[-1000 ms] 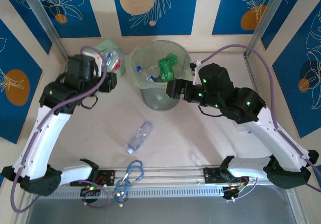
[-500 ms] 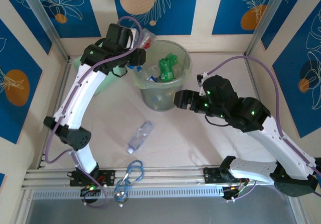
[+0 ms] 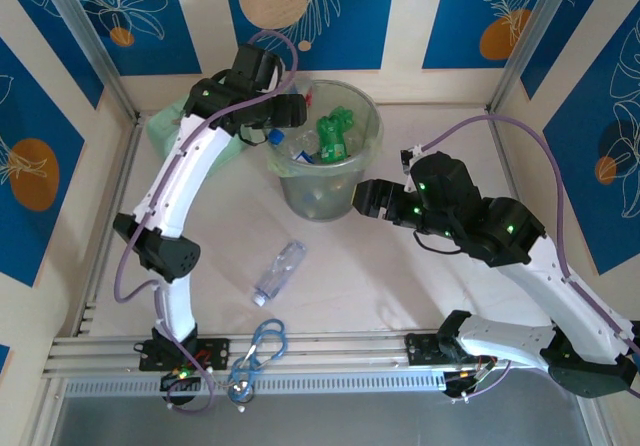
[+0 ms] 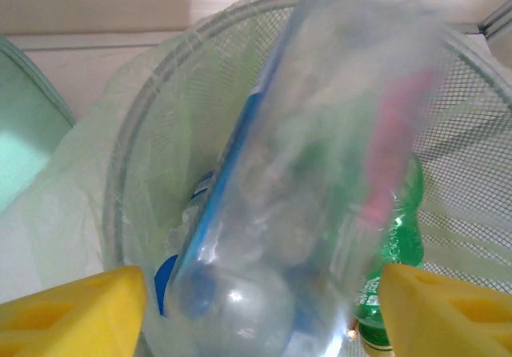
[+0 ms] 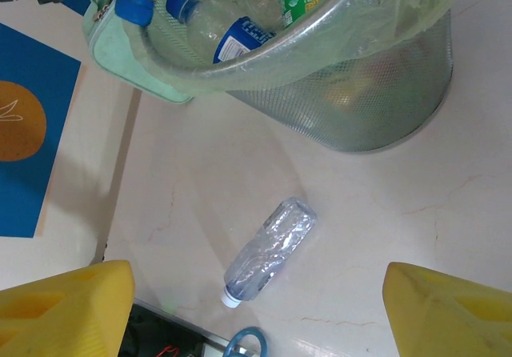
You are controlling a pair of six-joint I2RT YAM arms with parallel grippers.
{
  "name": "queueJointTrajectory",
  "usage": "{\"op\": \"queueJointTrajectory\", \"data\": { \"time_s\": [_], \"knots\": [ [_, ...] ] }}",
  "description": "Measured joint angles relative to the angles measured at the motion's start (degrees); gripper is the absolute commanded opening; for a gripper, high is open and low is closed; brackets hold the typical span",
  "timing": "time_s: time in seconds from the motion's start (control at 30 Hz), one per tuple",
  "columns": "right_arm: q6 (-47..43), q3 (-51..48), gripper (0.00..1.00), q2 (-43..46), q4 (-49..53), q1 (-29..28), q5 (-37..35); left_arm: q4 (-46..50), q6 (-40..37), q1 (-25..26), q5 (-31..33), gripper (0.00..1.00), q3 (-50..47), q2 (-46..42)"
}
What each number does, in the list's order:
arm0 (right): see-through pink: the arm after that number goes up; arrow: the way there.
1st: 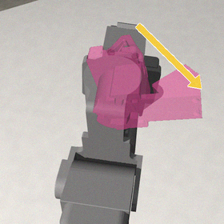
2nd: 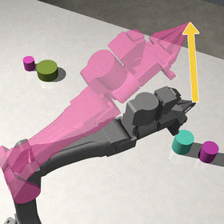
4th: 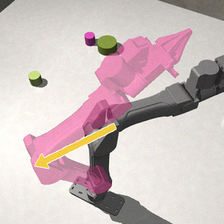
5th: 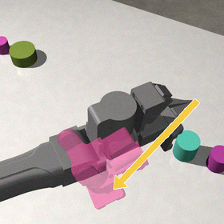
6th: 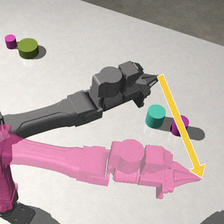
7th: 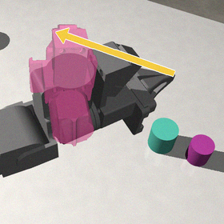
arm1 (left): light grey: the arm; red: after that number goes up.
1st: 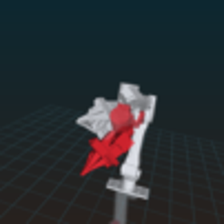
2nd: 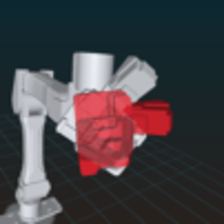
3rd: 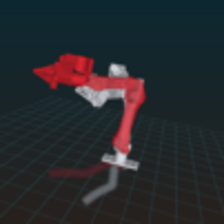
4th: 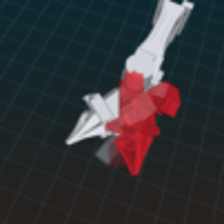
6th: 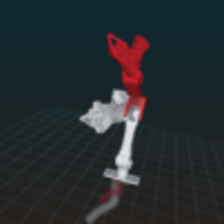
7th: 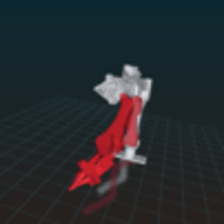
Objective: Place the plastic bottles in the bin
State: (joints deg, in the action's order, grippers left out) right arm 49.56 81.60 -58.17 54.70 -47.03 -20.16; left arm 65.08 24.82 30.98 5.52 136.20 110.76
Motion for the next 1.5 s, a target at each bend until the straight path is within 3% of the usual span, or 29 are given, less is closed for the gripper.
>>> {"op": "queueJointTrajectory", "data": {
  "time_s": [0.23, 0.33, 0.43, 0.67, 0.8, 1.07, 1.33, 1.5],
  "knots": [
    [0.00, 0.02, 0.81, 0.00, 0.22, 0.17, 0.00, -0.11, 0.70, 0.02, -0.55, 0.84, -0.24, -0.55],
    [0.00, 0.00, 0.82, 0.00, 0.20, 0.17, 0.02, -1.86, 0.59, 0.02, -0.55, 0.84, -5.05, -4.48],
    [0.00, 0.00, 0.81, 0.00, 0.17, 0.17, 0.04, -6.60, 0.13, 0.04, -0.59, 0.85, -17.86, -14.64],
    [0.00, 0.00, 0.82, -0.20, -0.33, 0.17, 0.76, -19.47, -2.05, 0.20, -2.56, 0.91, -55.54, -47.54],
    [0.02, 0.00, 0.82, -1.25, -1.27, 0.11, 1.60, -21.09, -0.42, 0.33, -5.25, 0.89, -69.44, -56.43],
    [1.14, -0.85, 0.83, -3.30, -3.43, -2.34, 2.01, -22.25, 3.85, 5.64, -8.11, 0.92, -88.26, -53.59],
    [3.28, -3.93, 0.83, -4.57, -4.20, -3.67, 2.16, -24.20, 4.98, 12.39, -9.16, 0.89, -91.27, -43.74],
    [3.67, -4.04, 0.83, -4.76, -4.44, -3.65, 2.19, -25.18, 4.94, 13.40, -9.09, 0.89, -92.32, -38.93]
  ]
}}
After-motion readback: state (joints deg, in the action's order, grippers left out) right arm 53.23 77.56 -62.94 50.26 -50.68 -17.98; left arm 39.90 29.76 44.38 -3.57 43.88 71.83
